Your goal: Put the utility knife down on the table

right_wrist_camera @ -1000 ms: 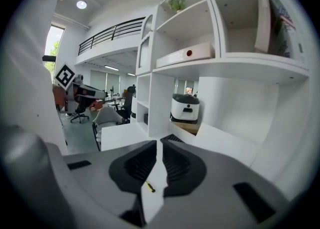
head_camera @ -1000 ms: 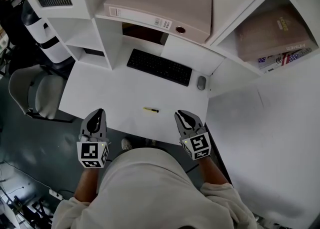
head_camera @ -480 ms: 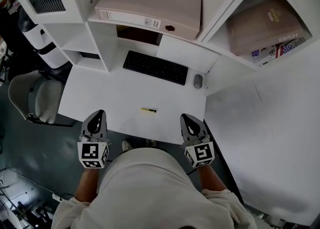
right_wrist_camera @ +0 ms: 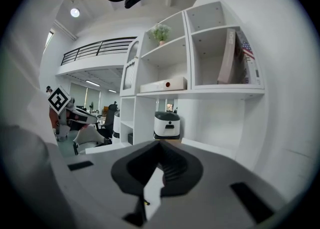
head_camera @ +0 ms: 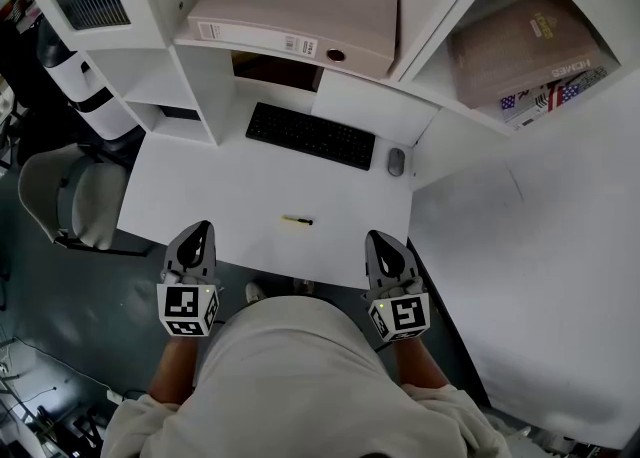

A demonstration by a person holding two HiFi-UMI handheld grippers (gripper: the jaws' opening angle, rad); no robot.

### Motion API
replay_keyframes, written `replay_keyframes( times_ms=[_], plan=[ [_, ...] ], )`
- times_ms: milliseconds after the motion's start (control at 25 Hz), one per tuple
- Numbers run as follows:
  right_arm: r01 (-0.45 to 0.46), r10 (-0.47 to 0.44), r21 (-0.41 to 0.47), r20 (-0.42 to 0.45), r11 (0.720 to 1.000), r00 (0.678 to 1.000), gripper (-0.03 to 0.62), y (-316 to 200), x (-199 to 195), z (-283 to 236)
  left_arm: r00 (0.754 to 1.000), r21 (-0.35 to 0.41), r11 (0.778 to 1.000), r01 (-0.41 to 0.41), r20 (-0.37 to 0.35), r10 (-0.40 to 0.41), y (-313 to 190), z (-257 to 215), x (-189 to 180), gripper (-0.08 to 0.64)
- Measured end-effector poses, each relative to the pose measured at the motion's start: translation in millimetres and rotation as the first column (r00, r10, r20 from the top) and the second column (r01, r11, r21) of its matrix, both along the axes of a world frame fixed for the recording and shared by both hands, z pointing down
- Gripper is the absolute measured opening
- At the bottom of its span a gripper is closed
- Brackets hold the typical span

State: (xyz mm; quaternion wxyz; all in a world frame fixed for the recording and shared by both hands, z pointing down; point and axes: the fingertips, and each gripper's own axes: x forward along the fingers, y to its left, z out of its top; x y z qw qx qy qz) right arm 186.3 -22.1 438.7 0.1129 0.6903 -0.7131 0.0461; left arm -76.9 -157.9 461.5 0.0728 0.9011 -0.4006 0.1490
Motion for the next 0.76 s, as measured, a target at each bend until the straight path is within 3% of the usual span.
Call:
replay_keyframes(
  times_ms=[760],
  plan=[
    [-0.016, 0.016, 0.013, -0.011, 1.0, 1.0, 0.003, -1.3, 0.1, -3.1, 1.0, 0.008, 1.0, -0.007, -0.004, 0.007, -1.6, -2.5, -1.6, 0.009]
  ],
)
